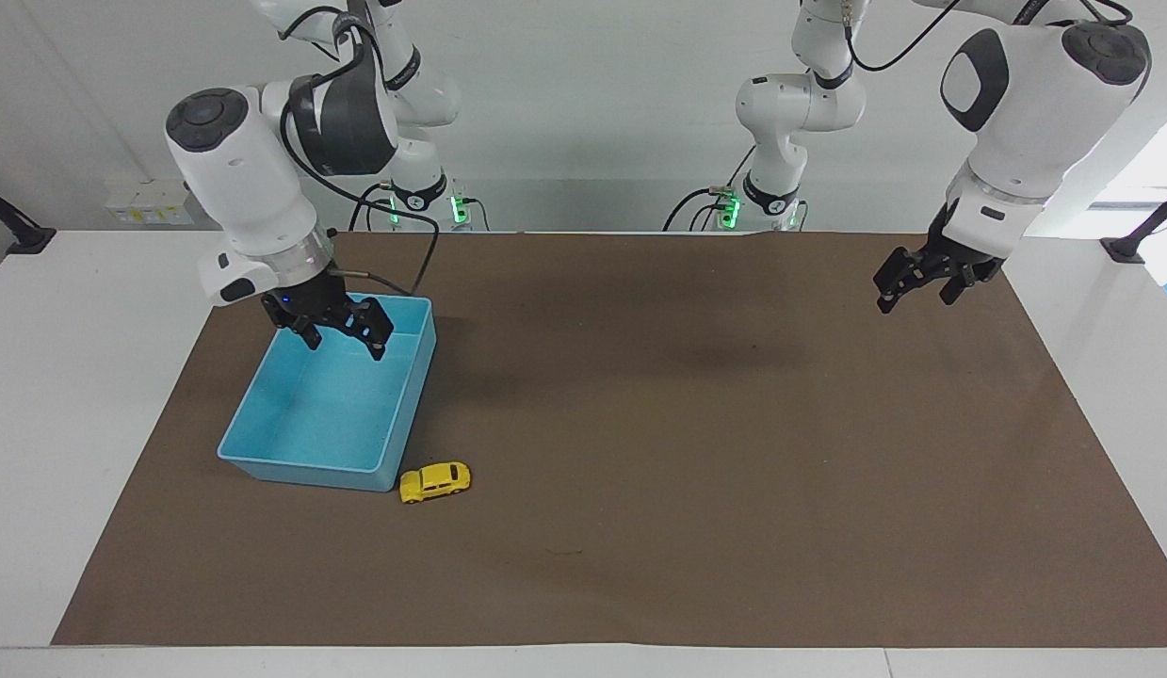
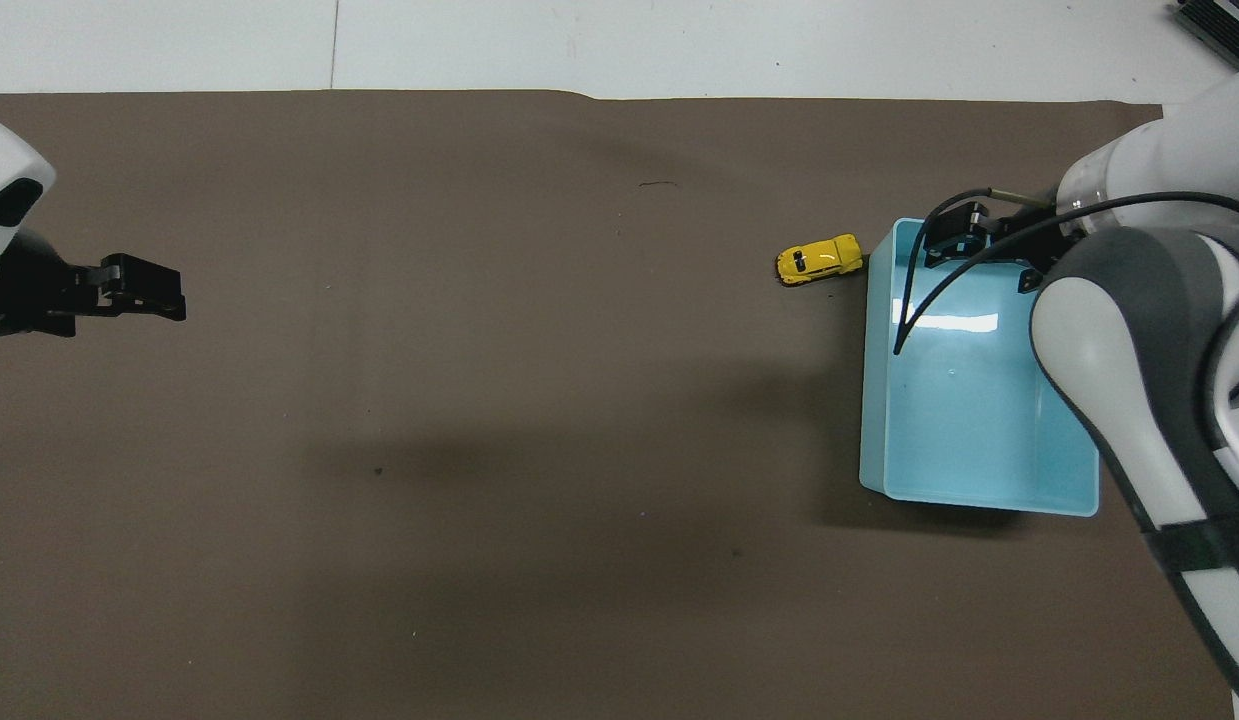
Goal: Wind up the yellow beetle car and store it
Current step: 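Reach the right gripper to the yellow car beside the bin, then grasp the yellow car with the right gripper and lift it, then carry the car over the blue bin and lower it inside, then open the right gripper to release the car in the bin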
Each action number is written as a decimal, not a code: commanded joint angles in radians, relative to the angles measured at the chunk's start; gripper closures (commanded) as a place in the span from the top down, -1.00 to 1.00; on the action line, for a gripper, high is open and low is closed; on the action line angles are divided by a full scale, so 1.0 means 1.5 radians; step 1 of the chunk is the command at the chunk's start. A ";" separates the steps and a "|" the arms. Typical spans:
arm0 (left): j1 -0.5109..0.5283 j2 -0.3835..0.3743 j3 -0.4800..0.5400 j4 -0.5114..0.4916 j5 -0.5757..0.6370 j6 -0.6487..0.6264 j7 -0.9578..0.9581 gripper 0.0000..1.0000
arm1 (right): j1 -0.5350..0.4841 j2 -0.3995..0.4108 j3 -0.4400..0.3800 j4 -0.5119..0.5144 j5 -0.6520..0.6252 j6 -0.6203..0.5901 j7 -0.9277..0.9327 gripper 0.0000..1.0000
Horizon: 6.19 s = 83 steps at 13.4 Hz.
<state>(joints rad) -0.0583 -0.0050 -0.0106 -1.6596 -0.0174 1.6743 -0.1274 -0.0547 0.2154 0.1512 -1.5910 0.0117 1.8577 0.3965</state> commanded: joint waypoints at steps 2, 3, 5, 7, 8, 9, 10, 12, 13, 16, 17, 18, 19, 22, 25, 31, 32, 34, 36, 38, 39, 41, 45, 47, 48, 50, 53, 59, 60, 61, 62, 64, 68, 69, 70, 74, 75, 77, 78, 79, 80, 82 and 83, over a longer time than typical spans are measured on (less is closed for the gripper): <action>0.019 -0.037 -0.005 0.004 0.006 -0.081 0.032 1.00 | 0.030 0.030 0.005 0.003 -0.035 0.049 0.157 1.00; 0.019 -0.044 -0.006 0.025 0.006 -0.102 0.032 1.00 | 0.038 0.034 0.005 0.003 -0.043 0.057 0.206 1.00; 0.019 -0.046 -0.009 0.045 0.005 -0.118 0.031 1.00 | 0.061 0.047 0.004 0.004 -0.053 0.061 0.296 1.00; 0.019 -0.050 -0.008 0.048 0.002 -0.133 0.032 1.00 | 0.084 0.059 0.005 0.004 -0.096 0.080 0.406 1.00; 0.019 -0.050 -0.010 0.057 0.000 -0.137 0.030 1.00 | 0.091 0.065 0.005 0.004 -0.102 0.086 0.454 1.00; 0.019 -0.051 -0.013 0.066 0.000 -0.140 0.026 1.00 | 0.101 0.075 0.002 0.005 -0.105 0.088 0.496 1.00; 0.017 -0.051 -0.014 0.071 0.000 -0.150 0.026 1.00 | 0.109 0.083 0.002 0.010 -0.119 0.100 0.545 1.00; 0.015 -0.070 -0.016 0.071 0.000 -0.165 0.025 1.00 | 0.111 0.101 0.005 0.010 -0.155 0.126 0.637 1.00; 0.016 -0.078 -0.013 0.065 -0.001 -0.162 0.026 1.00 | 0.118 0.113 0.004 0.010 -0.157 0.138 0.685 1.00; 0.018 -0.083 -0.013 0.058 -0.001 -0.161 0.031 1.00 | 0.128 0.148 0.004 0.009 -0.189 0.176 0.833 1.00; 0.019 -0.087 -0.011 0.054 -0.001 -0.159 0.032 1.00 | 0.130 0.159 0.005 0.007 -0.200 0.190 0.887 1.00; 0.019 -0.088 -0.010 0.054 -0.001 -0.157 0.032 1.00 | 0.133 0.170 0.004 0.007 -0.203 0.199 0.919 1.00; 0.018 -0.087 -0.010 0.054 -0.001 -0.157 0.034 1.00 | 0.133 0.181 0.004 0.007 -0.213 0.206 0.929 1.00; 0.019 -0.088 -0.010 0.054 -0.001 -0.164 0.032 1.00 | 0.131 0.223 0.002 0.010 -0.290 0.240 0.964 1.00; 0.011 -0.087 -0.010 0.055 -0.001 -0.162 0.032 1.00 | 0.122 0.259 -0.002 0.029 -0.308 0.261 0.966 1.00; 0.013 -0.086 -0.010 0.046 0.000 -0.166 0.044 1.00 | 0.124 0.271 -0.002 0.030 -0.323 0.270 0.966 -1.00; 0.014 -0.087 -0.010 0.048 -0.001 -0.170 0.041 1.00 | 0.126 0.271 -0.001 0.031 -0.323 0.269 0.964 -1.00; 0.016 -0.085 -0.010 0.051 0.000 -0.168 0.040 1.00 | 0.131 0.266 -0.001 0.031 -0.322 0.260 0.961 -1.00; 0.017 -0.084 -0.010 0.051 0.000 -0.160 0.041 1.00 | 0.138 0.255 0.005 0.037 -0.320 0.236 0.959 -1.00; 0.011 -0.083 -0.011 0.051 0.002 -0.154 0.043 1.00 | 0.142 0.239 0.014 0.051 -0.313 0.186 0.958 -1.00; 0.010 -0.083 -0.011 0.051 0.002 -0.154 0.043 1.00 | 0.142 0.230 0.024 0.055 -0.312 0.170 0.958 -1.00; 0.010 -0.084 -0.011 0.049 0.002 -0.155 0.041 1.00 | 0.140 0.203 0.038 0.055 -0.306 0.146 0.953 -1.00; 0.010 -0.086 -0.012 0.047 -0.001 -0.151 0.023 1.00 | 0.122 0.126 0.041 0.055 -0.212 0.087 0.807 -1.00; 0.010 -0.086 -0.012 0.045 -0.001 -0.142 0.006 1.00 | 0.104 0.099 0.042 0.053 -0.198 0.067 0.727 -1.00; 0.011 -0.086 -0.013 0.045 -0.002 -0.140 0.008 1.00 | 0.099 0.089 0.042 0.051 -0.190 0.065 0.693 -1.00; 0.013 -0.086 -0.012 0.044 -0.006 -0.131 0.011 1.00 | 0.088 0.075 0.041 0.047 -0.189 0.060 0.620 -1.00; 0.012 -0.087 -0.013 0.036 -0.006 -0.114 0.011 1.00 | 0.057 0.064 0.042 0.045 -0.173 0.047 0.503 -1.00; 0.014 -0.088 -0.012 0.036 -0.027 -0.116 0.013 1.00 | -0.047 0.047 0.043 0.000 -0.085 0.057 0.121 -1.00; 0.014 -0.088 -0.012 0.036 -0.027 -0.118 0.013 1.00 | -0.069 0.025 0.040 -0.042 -0.037 0.087 0.047 -1.00; 0.014 -0.088 -0.012 0.036 -0.027 -0.121 0.019 1.00 | -0.087 0.003 0.041 -0.091 -0.021 0.123 -0.015 -1.00; 0.016 -0.088 -0.012 0.036 -0.027 -0.122 0.023 1.00 | -0.093 -0.026 0.041 -0.155 -0.019 0.173 -0.063 -1.00; 0.016 -0.088 -0.011 0.036 -0.026 -0.132 0.038 1.00 | -0.093 -0.073 0.041 -0.268 -0.019 0.264 -0.110 -1.00; 0.017 -0.091 -0.010 0.036 -0.026 -0.149 0.042 1.00 | -0.105 -0.165 0.040 -0.448 -0.018 0.378 -0.241 -1.00; 0.017 -0.090 -0.010 0.039 -0.026 -0.148 0.037 1.00 | -0.112 -0.178 0.039 -0.474 -0.016 0.385 -0.272 -1.00; 0.017 -0.087 -0.011 0.044 -0.026 -0.147 0.036 1.00 | -0.122 -0.179 0.038 -0.498 -0.008 0.403 -0.295 -1.00; 0.019 -0.087 -0.010 0.044 -0.026 -0.148 0.037 1.00 | -0.125 -0.157 0.038 -0.573 0.008 0.515 -0.357 -1.00; 0.019 -0.087 -0.010 0.044 -0.026 -0.148 0.037 1.00 | -0.125 -0.153 0.037 -0.573 0.008 0.519 -0.377 -1.00; 0.019 -0.087 -0.010 0.044 -0.026 -0.148 0.037 1.00 | -0.127 -0.147 0.037 -0.562 0.010 0.517 -0.374 0.99; 0.019 -0.087 -0.010 0.044 -0.026 -0.148 0.037 1.00 | -0.127 -0.148 0.037 -0.551 0.010 0.509 -0.374 1.00; 0.019 -0.087 -0.010 0.044 -0.026 -0.148 0.037 1.00 | -0.126 -0.152 0.037 -0.529 0.010 0.488 -0.376 1.00; 0.019 -0.087 -0.010 0.044 -0.026 -0.148 0.037 1.00 | -0.126 -0.153 0.037 -0.496 0.010 0.440 -0.375 1.00; 0.019 -0.087 -0.010 0.044 -0.026 -0.148 0.037 1.00 | -0.128 -0.147 0.037 -0.419 0.009 0.348 -0.377 1.00; 0.019 -0.087 -0.010 0.044 -0.026 -0.148 0.037 1.00 | -0.129 -0.145 0.036 -0.389 0.009 0.315 -0.378 1.00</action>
<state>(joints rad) -0.0446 -0.1192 -0.0218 -1.5815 -0.0416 1.4578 -0.0835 -0.2309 -0.0094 0.2004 -2.2680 -0.0062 2.4289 -0.1201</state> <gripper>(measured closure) 0.000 0.000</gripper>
